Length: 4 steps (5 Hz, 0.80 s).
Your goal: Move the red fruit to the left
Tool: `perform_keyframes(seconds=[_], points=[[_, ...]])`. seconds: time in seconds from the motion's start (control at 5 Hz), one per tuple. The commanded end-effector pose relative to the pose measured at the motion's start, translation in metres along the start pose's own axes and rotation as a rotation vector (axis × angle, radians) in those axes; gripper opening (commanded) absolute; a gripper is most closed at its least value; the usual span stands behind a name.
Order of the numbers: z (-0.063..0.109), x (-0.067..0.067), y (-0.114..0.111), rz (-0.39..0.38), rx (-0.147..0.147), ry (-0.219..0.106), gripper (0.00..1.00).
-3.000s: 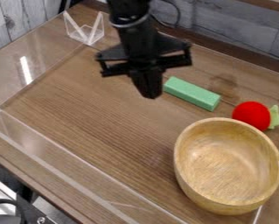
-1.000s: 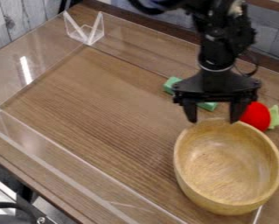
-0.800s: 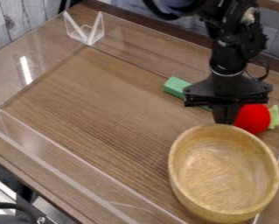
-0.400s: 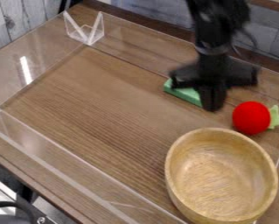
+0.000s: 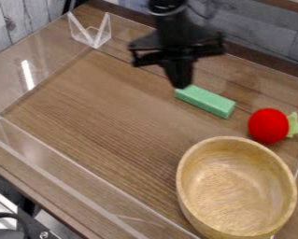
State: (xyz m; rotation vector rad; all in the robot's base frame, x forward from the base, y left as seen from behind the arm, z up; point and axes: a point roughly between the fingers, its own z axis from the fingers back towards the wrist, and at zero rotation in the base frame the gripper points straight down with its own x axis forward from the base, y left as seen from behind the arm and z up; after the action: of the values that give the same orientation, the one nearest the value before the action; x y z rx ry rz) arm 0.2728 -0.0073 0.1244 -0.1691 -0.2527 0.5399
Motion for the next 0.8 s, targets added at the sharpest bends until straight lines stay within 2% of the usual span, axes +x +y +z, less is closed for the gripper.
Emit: perform_keyframes(seconds=[0.0,0.4,0.6], points=[[0.010,-0.003,0.003,0.013,-0.001,-0.046,0.00],[0.008,-0.020,-0.005,0.058,0.027,-0.049,0.00],[0.009,-0.028,-0.007,0.020,0.034,-0.041,0.00]])
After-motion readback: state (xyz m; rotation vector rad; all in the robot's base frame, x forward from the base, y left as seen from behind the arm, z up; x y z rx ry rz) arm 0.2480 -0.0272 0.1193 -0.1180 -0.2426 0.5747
